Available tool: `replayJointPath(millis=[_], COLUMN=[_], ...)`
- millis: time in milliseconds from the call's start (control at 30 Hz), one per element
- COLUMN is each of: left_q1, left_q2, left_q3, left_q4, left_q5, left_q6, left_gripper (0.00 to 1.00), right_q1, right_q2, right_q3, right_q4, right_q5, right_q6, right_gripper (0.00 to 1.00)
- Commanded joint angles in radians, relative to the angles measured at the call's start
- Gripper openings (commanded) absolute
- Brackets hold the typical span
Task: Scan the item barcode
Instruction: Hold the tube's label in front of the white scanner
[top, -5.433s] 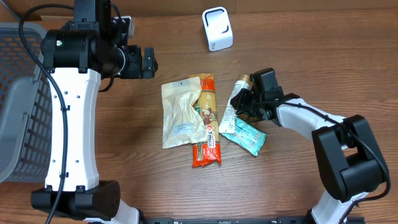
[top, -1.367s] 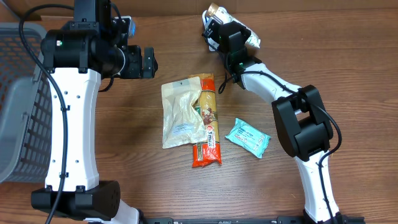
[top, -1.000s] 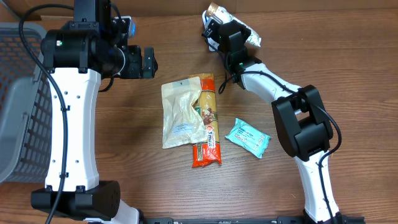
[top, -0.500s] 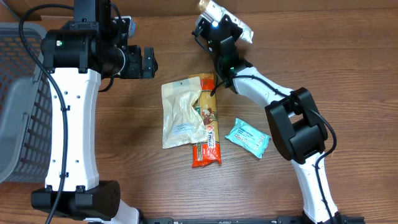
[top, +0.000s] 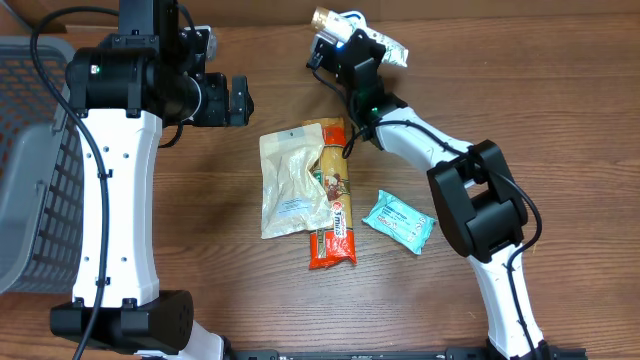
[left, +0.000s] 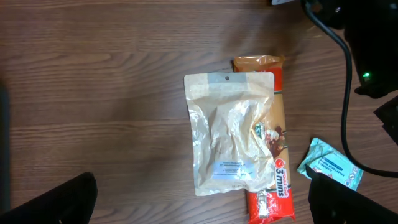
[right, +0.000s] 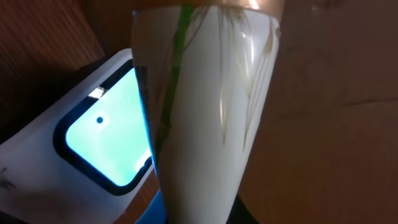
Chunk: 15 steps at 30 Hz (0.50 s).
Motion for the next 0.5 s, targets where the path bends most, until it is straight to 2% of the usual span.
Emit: replayJointPath(millis=[0,367,467], left_q1=[-0.002,-0.002,-0.002], left_q2=[0.003,0.003,0.003], left_q3=[0.003,0.003,0.003], left_q4=[0.001,0.001,0.001], left_q5=[-0.003,-0.003,-0.003], left_q6=[0.023,0.023,0.023], left_gripper=[1.0,1.0,1.0], right_q1=[-0.034,-0.076,-0.076], right_q2=[0.003,0.028,0.04], right_q3=[0.034,0.034,0.034], right_q4=[0.051,0.046,0.032], right_q5=[-0.055,-0.092,-0.098], right_q6=[-0.005,-0.009,-0.065], right_gripper=[0.04,0.04,0.04])
